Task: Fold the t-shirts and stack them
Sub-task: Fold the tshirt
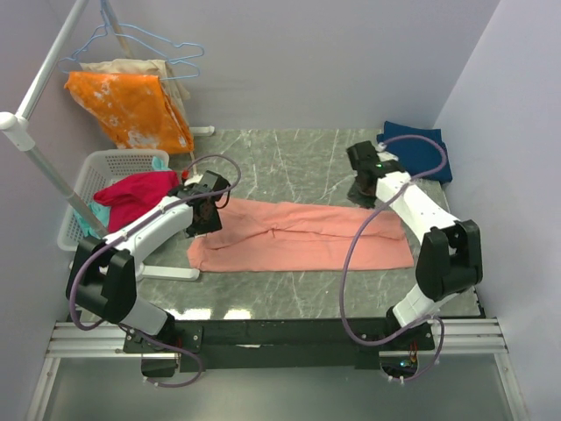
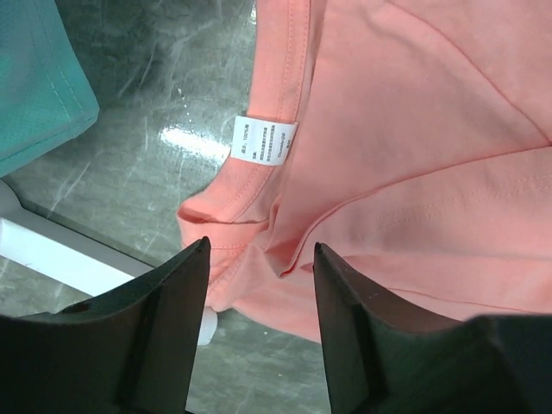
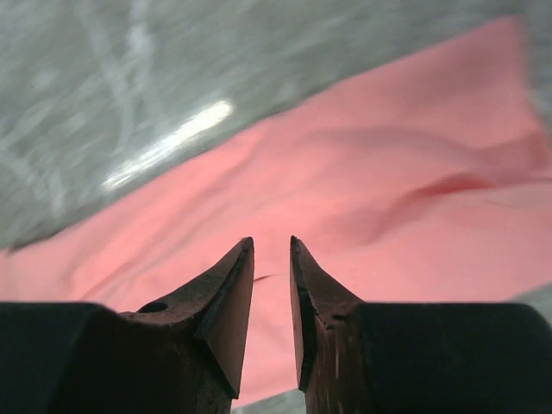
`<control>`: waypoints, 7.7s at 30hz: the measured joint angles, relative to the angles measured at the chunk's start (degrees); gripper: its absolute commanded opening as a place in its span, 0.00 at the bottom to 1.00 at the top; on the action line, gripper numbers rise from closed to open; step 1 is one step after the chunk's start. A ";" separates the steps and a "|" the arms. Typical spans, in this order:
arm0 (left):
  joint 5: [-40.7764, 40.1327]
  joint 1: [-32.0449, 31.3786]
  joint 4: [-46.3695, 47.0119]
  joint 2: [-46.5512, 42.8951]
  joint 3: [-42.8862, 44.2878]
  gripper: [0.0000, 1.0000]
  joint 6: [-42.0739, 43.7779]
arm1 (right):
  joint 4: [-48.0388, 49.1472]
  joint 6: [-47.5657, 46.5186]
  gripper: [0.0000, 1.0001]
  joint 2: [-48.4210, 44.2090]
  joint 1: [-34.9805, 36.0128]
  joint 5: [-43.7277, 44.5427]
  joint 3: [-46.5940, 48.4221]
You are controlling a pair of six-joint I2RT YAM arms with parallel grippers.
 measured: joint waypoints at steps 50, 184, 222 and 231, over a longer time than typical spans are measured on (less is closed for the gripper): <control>23.71 -0.83 19.96 24.39 13.22 0.04 7.21 | 0.90 -3.87 0.31 17.33 11.06 -13.53 14.16; 19.76 15.10 8.72 21.64 17.77 0.43 6.67 | 2.36 -0.26 0.22 5.01 -9.79 -12.85 -14.40; 14.99 14.58 4.72 27.39 21.97 0.35 5.99 | -5.81 3.13 0.36 -5.79 -9.79 -4.42 -14.64; 14.86 14.58 4.70 27.39 21.97 0.35 5.97 | -4.55 3.93 0.34 3.96 -10.40 -3.67 -15.47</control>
